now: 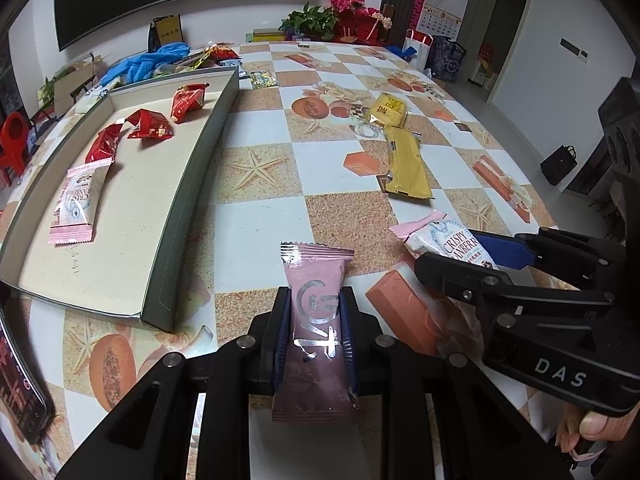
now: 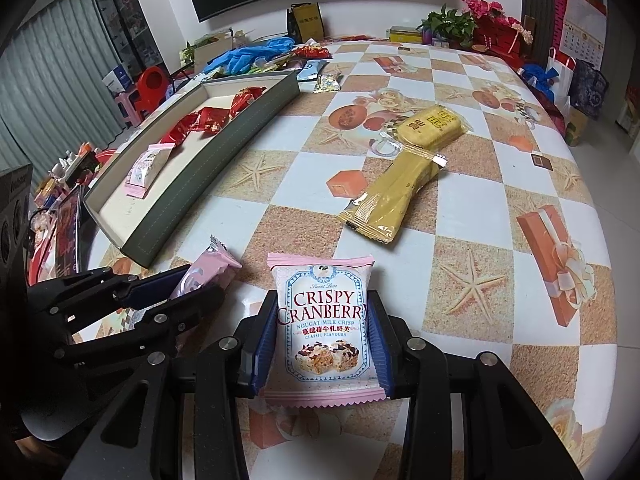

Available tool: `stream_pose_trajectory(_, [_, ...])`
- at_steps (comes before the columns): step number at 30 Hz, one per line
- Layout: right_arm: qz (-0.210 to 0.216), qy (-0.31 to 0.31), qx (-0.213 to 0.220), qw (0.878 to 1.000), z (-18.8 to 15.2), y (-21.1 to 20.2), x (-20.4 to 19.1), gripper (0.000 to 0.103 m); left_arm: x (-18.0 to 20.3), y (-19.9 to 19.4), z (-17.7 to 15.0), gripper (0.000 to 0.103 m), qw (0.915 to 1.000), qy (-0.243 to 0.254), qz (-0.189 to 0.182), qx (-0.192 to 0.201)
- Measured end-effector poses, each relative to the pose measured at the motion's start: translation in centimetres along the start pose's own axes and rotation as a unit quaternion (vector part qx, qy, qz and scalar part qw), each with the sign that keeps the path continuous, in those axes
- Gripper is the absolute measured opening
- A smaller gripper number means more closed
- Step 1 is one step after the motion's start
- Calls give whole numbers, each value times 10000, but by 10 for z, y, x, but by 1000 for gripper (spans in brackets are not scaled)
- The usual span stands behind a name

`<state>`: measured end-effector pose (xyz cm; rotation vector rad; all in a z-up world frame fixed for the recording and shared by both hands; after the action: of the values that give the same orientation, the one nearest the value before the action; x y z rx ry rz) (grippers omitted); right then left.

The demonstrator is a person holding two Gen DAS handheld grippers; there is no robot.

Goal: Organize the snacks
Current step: 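Lift the pink packet with the left gripper while the right holds the cranberry packet, then carry the pink packet over the tray with the left gripper while the right carries the cranberry packet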

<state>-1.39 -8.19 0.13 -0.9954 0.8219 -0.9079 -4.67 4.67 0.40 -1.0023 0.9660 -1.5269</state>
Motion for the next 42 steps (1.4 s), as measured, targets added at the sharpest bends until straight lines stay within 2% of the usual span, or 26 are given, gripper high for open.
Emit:
stream_pose_trajectory(23, [21,-73,77,9999,7,-5,-7,43,-6,-13,4,25,9999,-90,6,143])
stream_pose_trajectory(33, [80,-148,250,9995,23,-18,-10,43,-16,-28,12,25,9994,-208,14,275])
stream_pose_trajectory(42, [145,-428,369,9983,40,-25,-31,43,-30,-38,16,25,9987,-348,46,370])
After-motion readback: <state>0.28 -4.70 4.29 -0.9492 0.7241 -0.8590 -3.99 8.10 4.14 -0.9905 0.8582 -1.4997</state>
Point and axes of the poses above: each gripper's, at about its wrist camera, not at the fingertips, and y roughly the way its jaws point, x to its right, z to its top, the point moved 2 cm from there along y, roughly the way its jaws point, and after that the axes turned 14 degrees about -x, right-handed, at the moved point
